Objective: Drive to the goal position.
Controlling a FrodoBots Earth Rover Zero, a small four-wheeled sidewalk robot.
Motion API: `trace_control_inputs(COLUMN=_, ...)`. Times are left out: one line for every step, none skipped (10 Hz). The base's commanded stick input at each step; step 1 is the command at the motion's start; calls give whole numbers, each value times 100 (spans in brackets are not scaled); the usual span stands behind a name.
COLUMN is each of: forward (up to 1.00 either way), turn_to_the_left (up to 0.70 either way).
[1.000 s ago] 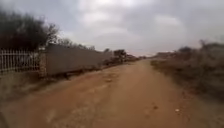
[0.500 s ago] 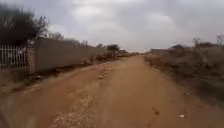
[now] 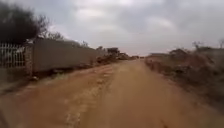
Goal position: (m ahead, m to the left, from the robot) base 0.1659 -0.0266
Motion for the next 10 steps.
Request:
trace_control_inputs(forward=50, turn_to_the_left=0)
trace_control_inputs(forward=50, turn_to_the_left=0)
trace_control_inputs(forward=50, turn_to_the_left=0)
trace_control_inputs(forward=50, turn_to_the_left=0)
trace_control_inputs(forward=50, turn_to_the_left=0)
trace_control_inputs(forward=50, turn_to_the_left=0)
trace_control_inputs(forward=50, turn_to_the_left=0)
trace_control_inputs(forward=50, turn_to_the_left=0)
trace_control_inputs(forward=50, turn_to_the_left=0)
trace_control_inputs(forward=50, turn_to_the_left=0)
